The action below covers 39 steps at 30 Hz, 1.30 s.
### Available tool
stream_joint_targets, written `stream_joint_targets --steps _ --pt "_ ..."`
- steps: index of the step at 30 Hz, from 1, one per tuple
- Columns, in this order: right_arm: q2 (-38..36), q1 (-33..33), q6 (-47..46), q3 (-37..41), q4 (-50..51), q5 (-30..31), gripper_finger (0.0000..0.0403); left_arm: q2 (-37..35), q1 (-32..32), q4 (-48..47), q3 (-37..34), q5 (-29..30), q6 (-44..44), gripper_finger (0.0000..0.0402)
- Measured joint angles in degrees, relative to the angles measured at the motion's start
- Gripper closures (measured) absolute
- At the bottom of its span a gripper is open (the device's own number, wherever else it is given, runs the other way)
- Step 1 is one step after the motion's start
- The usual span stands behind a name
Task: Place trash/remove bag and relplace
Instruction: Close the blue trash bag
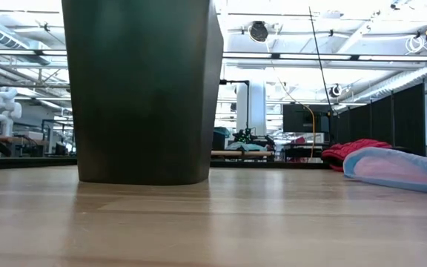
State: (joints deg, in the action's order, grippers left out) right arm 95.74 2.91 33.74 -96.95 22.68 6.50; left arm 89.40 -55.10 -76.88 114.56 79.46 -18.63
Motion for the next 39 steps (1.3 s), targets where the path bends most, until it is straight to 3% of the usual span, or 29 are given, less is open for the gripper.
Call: stream_joint_targets --steps 12,29,32,36,39 --pt "-1.18 1.67 0.11 -0.02 -0.66 2.56 0.0403 -0.54 13.05 -9.49 -2.04 -13.91 -6.54 0.0239" --pt "-2.86 7.45 0.48 -0.02 -1.62 2.21 0.0403 -0.54 21.82 -8.92 -10.12 -16.75 -8.07 0.0244" --pt "-2.86 8.17 0.98 -0.02 -2.03 2.21 0.0403 -0.56 23.13 -8.17 -10.79 -18.03 -8.05 0.0278" --pt "-2.86 8.79 1.4 -0.02 -3.21 2.28 0.0403 -0.56 23.91 -7.81 -12.46 -19.28 -8.04 0.0374" --pt "-2.89 9.11 1.66 -0.02 -3.69 2.55 0.0403 -0.56 23.97 -7.88 -14.08 -19.41 -9.49 0.0394"
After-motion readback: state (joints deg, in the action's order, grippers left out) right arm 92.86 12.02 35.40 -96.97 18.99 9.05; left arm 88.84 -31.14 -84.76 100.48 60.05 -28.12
